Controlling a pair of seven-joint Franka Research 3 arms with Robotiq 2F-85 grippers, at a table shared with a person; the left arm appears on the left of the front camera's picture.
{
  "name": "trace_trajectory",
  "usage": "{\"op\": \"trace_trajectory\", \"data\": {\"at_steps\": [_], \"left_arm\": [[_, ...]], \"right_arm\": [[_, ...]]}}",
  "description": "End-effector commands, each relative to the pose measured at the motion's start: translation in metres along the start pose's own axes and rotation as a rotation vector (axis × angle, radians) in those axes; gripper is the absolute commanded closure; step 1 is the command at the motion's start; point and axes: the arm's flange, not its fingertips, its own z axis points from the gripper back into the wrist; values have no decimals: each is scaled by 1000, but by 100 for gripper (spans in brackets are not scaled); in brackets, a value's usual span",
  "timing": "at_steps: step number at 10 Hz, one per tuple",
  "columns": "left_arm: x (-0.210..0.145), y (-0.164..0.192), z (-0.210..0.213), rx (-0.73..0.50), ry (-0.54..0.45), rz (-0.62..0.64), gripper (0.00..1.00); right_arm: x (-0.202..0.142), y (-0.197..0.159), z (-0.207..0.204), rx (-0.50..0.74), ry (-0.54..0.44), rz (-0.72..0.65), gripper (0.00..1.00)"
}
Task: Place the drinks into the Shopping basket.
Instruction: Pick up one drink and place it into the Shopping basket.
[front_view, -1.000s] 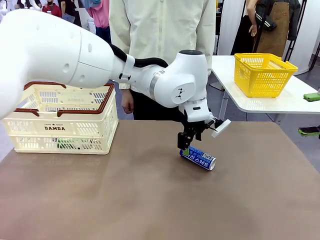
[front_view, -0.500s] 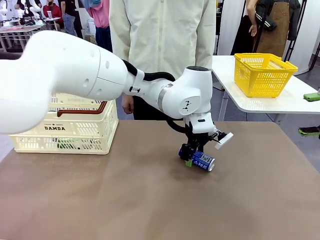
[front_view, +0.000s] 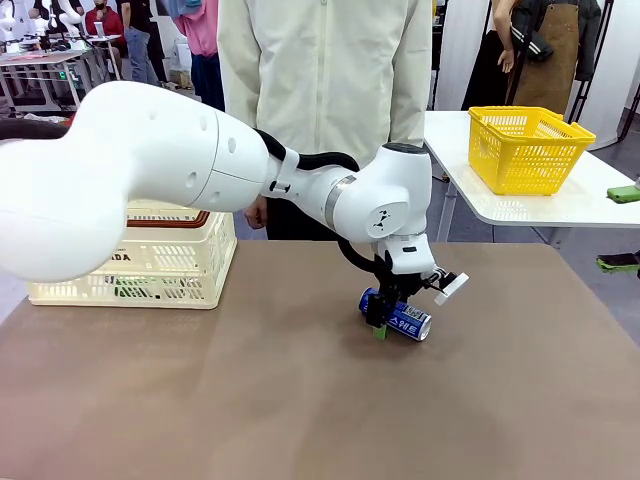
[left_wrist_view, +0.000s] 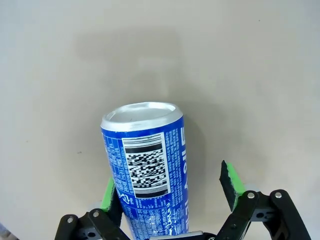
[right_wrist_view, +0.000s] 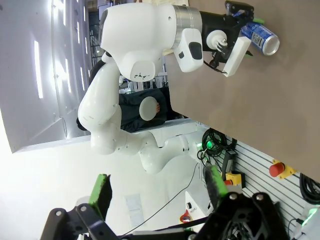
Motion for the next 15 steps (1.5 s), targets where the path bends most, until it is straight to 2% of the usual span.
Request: {"op": "trace_trajectory", "data": {"at_steps": [1,4,5,6,12,14,15], "left_arm": [[0,3,2,-3,27,21,0],[-1,6,2,-8,32,37,0],[-1,6,2,-4,38,47,59],[-1,6,2,-2,41,47,100],[-8,0,13,29,37,86,100],[-8,-5,41,60,57,128,100],[-5,-11,75,68,49,151,100]], "right_arm": [[0,4,2,8,5,-1,0],[0,4,2,8,5,-1,0],[0,4,2,8,5,-1,0],[0,4,2,8,5,-1,0],[0,4,2,8,5,-1,0],[0,4,2,8,5,-1,0],[0,4,2,8,5,-1,0]]}}
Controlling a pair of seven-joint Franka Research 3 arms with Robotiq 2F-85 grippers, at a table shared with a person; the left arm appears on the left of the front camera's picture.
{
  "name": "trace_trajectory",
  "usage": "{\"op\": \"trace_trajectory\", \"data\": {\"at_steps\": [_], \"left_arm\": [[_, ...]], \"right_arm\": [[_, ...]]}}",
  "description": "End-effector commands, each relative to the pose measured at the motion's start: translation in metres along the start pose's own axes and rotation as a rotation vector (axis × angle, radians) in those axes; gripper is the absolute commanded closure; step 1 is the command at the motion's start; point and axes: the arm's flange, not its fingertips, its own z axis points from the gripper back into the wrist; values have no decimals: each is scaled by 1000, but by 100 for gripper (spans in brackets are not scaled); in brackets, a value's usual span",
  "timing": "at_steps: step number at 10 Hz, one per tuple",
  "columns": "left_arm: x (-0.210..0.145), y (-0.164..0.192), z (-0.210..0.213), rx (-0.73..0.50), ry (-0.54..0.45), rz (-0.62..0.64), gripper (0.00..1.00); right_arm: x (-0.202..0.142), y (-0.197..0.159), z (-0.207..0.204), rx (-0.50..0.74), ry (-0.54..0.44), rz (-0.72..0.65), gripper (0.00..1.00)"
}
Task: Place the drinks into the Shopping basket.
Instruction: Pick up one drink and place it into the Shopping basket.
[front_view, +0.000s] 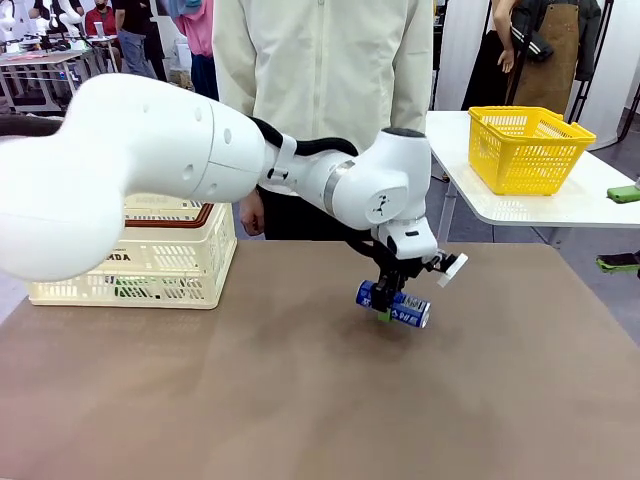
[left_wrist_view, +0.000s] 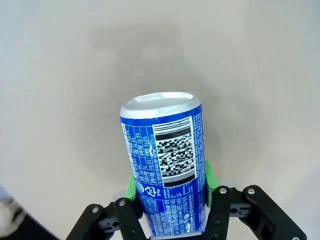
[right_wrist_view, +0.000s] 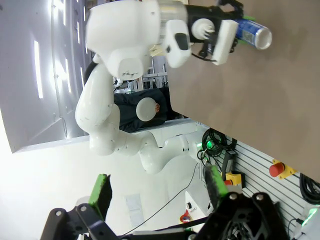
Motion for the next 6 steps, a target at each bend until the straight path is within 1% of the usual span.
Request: {"op": "trace_trajectory", "data": {"at_steps": [1,2,3,5,6], "left_arm": [[2,-24,83,-9,-43,28,100],[3,-32,116,-119,-74,115,100],[2,-42,142,-26,-62,178,100],[-3,-65,167,12,-30,267,100],[8,-43,158,-32,-54,145,100]], "right_arm": [[0,4,2,8,5,-1,0],[0,4,2,8,5,-1,0],[0,4,2,8,5,-1,0],[0,4,2,8,5,-1,0],[0,4,2,8,5,-1,0]]}}
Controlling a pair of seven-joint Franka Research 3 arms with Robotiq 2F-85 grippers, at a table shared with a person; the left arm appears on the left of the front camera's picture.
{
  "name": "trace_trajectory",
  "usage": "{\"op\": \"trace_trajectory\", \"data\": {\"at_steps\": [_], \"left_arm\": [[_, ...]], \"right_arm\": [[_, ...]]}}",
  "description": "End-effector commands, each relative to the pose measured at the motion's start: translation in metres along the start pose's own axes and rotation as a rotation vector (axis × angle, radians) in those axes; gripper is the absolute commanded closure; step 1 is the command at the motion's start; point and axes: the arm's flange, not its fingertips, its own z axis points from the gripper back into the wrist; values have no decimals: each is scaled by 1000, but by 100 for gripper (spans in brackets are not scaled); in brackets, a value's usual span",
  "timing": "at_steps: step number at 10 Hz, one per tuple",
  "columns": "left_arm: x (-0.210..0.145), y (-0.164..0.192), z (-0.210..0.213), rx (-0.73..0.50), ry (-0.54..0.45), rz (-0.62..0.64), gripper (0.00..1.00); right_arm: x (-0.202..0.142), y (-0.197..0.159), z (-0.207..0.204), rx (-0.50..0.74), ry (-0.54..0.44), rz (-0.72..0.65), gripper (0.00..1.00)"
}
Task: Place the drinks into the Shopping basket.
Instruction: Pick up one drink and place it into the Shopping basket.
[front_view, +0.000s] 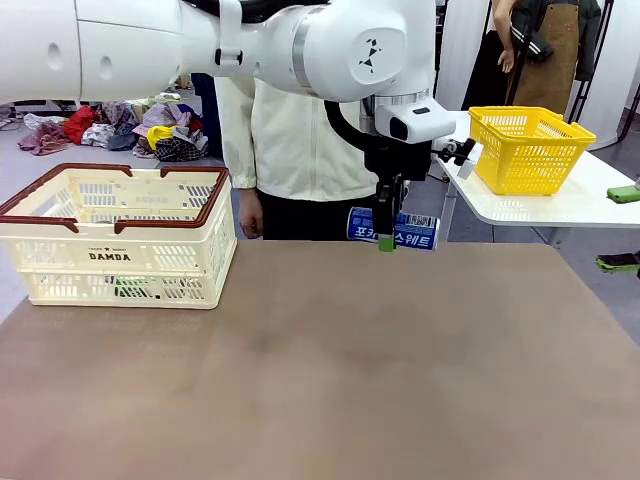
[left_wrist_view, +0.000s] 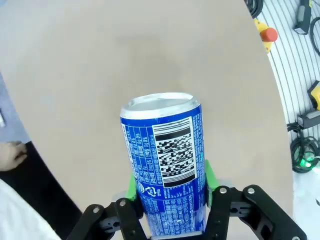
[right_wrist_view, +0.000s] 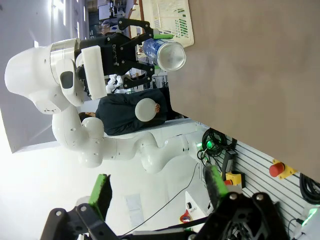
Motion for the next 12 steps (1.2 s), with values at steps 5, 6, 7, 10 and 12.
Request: {"op": "trace_trajectory", "data": {"at_steps": [5,6,7,10,12], "left_arm": [[4,10,-33,-41,-3,-36,100],[-2,14,-10,6,38,108,100],[-20,11,23,100,28,224,100],[-116,-15,107,229,-64,612,100],[-205,-43,151,278,-139,943,100]], "right_arm": [[0,4,2,8,5,-1,0],[0,4,2,8,5,-1,0],[0,4,2,8,5,-1,0],[0,4,2,8,5,-1,0],[0,4,2,8,5,-1,0]]}}
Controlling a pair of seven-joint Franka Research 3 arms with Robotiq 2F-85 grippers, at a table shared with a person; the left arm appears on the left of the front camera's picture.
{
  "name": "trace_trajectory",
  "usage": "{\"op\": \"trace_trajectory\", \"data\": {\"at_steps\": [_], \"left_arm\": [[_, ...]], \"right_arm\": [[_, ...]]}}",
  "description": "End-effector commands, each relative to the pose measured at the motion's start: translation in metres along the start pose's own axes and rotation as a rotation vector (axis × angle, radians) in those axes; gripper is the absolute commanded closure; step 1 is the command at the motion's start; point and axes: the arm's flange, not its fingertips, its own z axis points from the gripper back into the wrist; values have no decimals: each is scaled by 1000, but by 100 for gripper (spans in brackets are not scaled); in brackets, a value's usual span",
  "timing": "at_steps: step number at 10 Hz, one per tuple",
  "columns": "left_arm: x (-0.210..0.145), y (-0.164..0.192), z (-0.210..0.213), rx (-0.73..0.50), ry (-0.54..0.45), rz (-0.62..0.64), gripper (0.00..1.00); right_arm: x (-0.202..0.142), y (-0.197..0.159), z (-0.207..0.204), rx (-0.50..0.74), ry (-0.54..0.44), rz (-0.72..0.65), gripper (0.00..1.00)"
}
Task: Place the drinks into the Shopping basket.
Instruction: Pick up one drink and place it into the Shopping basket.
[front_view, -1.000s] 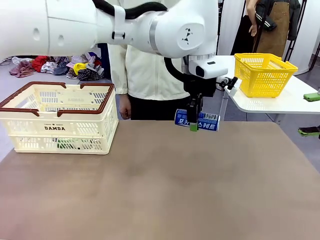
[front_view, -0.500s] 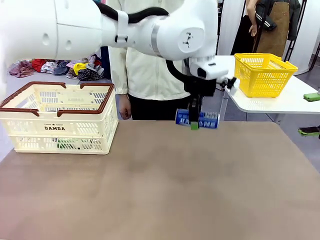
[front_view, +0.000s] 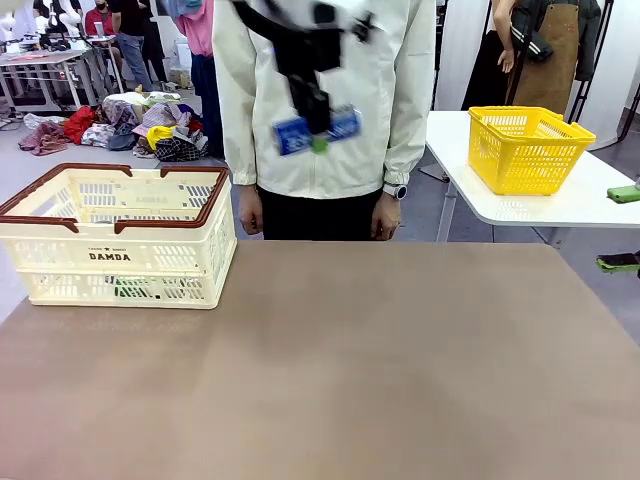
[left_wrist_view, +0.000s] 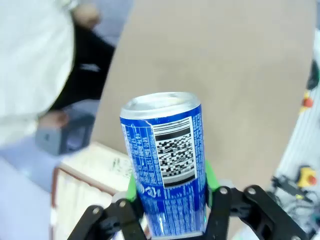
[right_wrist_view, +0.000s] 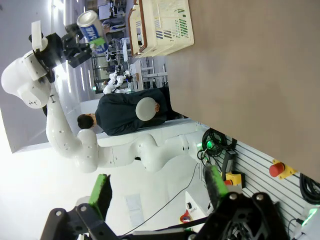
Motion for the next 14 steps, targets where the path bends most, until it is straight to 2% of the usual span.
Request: {"op": "trace_trajectory", "data": {"at_steps": [1,2,4,5,7,8,9,10,14], "left_arm": [[-96,37,28,103,-70,457,100],[-142,63,41,140,-96,687,100],[-218,93,29,143,-115,1020,100],[-242,99,7,163,-79,1104,100],[-263,108,-31,123,-57,1222,100],[-267,114,-48,136,-48,1236,100],[-262,117,-51,167,-86,1228,100],[-281,120,-44,102,-17,1220,100],[-281,120,-44,102,-17,1220,100]], "right_arm": [[0,4,2,8,5,-1,0],[0,4,2,8,5,-1,0],[0,4,2,8,5,-1,0],[0,4,2,8,5,-1,0],[0,4,2,8,5,-1,0],[0,4,2,8,5,-1,0],[0,4,2,8,5,-1,0],[0,4,2,8,5,-1,0],[0,4,2,8,5,-1,0]]}}
